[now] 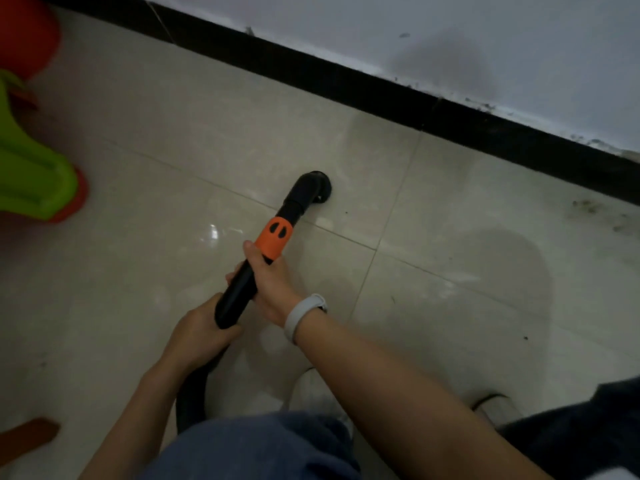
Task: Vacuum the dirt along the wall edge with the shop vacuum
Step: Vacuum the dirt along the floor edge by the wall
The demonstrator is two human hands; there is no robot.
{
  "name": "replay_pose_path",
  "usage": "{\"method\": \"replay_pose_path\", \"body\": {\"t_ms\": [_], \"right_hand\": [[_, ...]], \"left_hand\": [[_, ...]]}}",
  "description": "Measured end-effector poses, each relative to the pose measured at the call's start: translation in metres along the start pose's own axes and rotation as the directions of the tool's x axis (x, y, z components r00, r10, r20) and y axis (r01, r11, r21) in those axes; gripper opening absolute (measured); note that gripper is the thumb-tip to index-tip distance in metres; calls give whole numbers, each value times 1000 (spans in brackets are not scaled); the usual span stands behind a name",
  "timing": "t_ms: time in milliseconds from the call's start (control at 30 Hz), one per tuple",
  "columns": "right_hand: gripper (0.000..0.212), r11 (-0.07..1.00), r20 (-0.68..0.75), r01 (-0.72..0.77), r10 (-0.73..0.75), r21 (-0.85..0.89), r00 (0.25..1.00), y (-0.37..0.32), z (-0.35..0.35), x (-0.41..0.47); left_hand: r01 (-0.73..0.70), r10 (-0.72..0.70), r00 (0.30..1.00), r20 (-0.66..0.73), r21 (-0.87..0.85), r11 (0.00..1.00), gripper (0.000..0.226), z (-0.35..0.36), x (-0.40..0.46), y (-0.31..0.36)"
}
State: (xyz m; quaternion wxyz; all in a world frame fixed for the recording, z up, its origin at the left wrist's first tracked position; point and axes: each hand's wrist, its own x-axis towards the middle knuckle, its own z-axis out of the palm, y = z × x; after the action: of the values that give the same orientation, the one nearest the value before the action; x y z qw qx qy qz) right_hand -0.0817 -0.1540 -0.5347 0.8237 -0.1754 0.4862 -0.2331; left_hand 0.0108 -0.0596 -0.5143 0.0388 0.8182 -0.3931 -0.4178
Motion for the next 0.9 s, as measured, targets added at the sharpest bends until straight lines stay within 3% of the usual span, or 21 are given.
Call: {"method": "replay_pose_path", "body": {"t_ms": [133, 233, 333, 567, 633, 767, 900], "right_hand": [[21, 999, -20, 28, -28, 19, 999, -4, -27, -15], [21, 995, -150, 88, -78, 57, 986, -2, -56, -29], [20, 990, -210, 115, -96, 83, 973, -1, -66, -39], [21, 999, -101, -18, 15, -28, 995, 23, -3, -23], [23, 994, -59, -48, 42, -97, 997, 25, 14, -16], [24, 979, -1, -61, 62, -196, 998, 6, 25, -2], [25, 984, -53, -14, 4, -179, 999, -18, 3, 3]], "left_hand": [[-61, 61, 995, 73, -9, 998, 57, 15, -3, 13], [-148, 136, 975, 174, 55, 988, 32, 33, -4, 31], [-198, 177, 964, 201, 88, 976, 29, 40, -8, 37], [-10, 11, 999, 50, -26, 1000, 52, 9, -22, -14], [34, -35, 999, -2, -75, 997, 48, 6, -21, -24], [42, -61, 994, -91, -194, 980, 48, 9, -11, -18], [-14, -2, 998, -66, -234, 972, 53, 22, 1, 13]]}}
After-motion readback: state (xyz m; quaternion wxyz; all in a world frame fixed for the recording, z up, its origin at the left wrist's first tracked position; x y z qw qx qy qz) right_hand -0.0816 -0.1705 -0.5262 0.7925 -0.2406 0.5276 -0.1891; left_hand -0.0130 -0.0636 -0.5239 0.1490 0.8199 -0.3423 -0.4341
